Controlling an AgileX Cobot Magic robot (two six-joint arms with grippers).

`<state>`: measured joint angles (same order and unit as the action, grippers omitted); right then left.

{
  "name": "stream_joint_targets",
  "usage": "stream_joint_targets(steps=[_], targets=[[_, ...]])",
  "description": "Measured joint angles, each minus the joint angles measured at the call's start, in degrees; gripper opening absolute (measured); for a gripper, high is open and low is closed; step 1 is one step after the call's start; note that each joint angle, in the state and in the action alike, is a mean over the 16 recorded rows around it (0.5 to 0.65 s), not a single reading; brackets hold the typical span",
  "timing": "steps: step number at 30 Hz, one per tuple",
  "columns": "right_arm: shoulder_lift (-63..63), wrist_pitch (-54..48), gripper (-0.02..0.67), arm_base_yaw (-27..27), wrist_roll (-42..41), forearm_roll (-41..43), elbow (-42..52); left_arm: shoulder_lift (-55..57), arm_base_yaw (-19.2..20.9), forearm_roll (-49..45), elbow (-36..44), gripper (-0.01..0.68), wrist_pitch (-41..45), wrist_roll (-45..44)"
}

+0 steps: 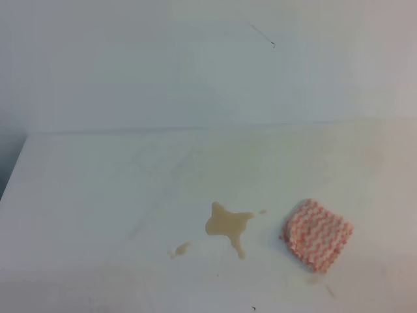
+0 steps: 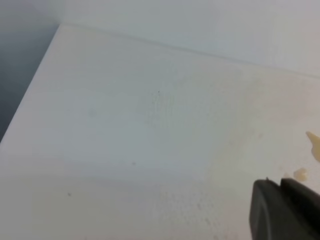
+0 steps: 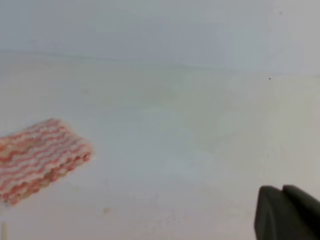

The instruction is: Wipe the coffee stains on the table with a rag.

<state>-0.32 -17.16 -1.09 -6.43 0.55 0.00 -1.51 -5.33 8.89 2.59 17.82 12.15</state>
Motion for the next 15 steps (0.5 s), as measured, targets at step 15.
stream_joint_targets(steps=[15], targets=[[0.0,3.5,-0.003,0.0,0.0,-0.2,0.0,0.0,0.0,0.0,0.0,0.001,0.0,0.0]])
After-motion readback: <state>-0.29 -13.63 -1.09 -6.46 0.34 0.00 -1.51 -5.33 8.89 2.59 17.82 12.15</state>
